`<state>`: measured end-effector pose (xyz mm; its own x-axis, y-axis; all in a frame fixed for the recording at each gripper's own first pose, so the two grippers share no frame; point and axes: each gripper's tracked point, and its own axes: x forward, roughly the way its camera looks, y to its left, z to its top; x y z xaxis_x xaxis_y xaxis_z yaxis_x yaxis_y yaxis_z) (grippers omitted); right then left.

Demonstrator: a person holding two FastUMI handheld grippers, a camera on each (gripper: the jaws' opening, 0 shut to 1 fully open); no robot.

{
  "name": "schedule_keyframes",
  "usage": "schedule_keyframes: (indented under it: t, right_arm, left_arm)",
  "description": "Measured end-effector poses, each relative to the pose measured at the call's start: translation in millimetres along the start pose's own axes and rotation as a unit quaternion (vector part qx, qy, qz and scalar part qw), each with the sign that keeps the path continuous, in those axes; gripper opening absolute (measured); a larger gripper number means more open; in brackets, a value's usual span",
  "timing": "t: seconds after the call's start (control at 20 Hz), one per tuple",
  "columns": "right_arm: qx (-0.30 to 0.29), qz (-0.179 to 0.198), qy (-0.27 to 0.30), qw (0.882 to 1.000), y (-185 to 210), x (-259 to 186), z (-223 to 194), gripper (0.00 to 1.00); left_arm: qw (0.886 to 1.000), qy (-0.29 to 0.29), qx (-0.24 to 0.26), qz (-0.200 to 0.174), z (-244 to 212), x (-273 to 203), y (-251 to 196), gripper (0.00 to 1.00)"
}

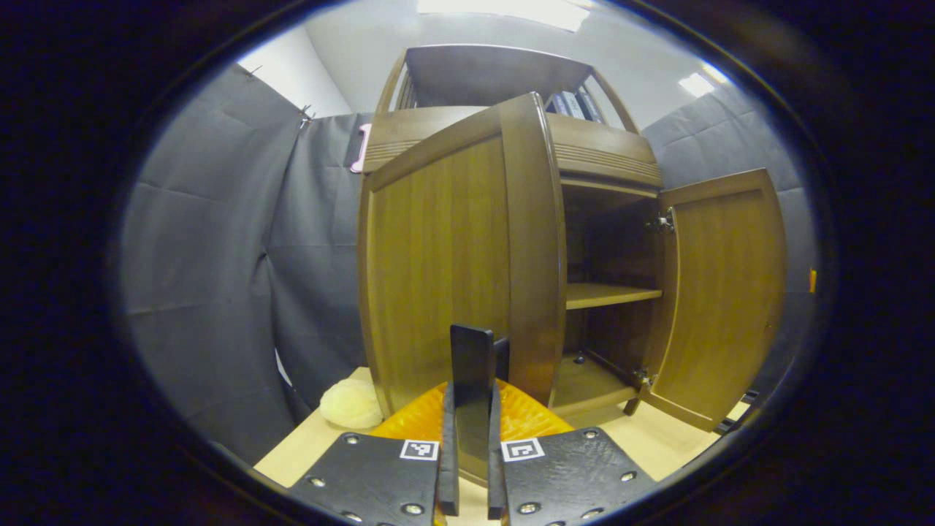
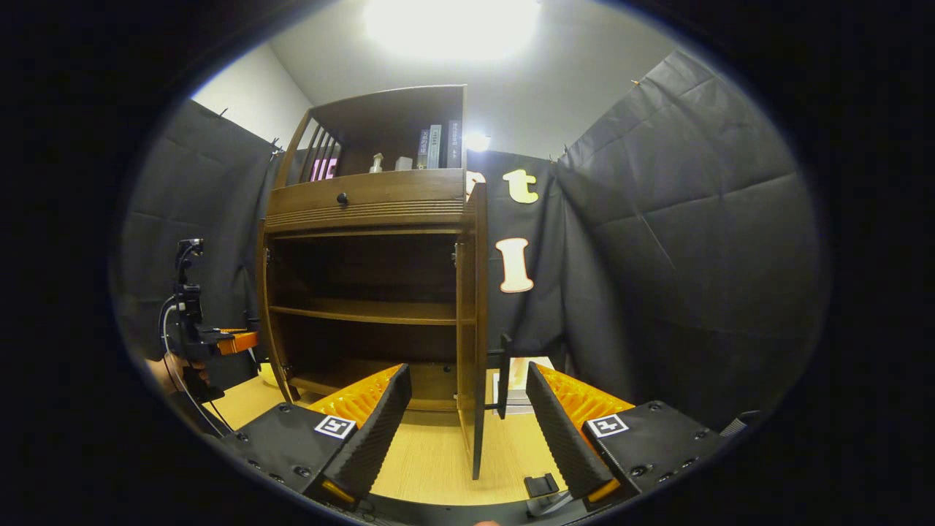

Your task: Open the right door of the double-door shoe cabinet with the right hand, and open the left door with the left hand.

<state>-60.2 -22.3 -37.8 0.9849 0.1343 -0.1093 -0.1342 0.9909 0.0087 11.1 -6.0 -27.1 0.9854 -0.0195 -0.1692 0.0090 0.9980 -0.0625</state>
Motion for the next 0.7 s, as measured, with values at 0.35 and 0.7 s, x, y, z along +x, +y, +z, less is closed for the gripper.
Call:
schedule_keyframes:
  t: [0.35, 0.7]
  right_arm:
    - [-0.012, 0.025, 0.001, 1.0, 35.7, -3.5, 1.3, 1.0]
    - [-0.011, 0.038, -0.004, 0.999, 64.7, -5.4, 5.4, 1.0]
  left_arm:
    - [1.0, 0.0, 0.013, 0.005, -0.7, -1.2, 1.4, 0.16]
    - [1.0, -0.002, 0.012, 0.024, -0.3, -0.3, 4.7, 0.16]
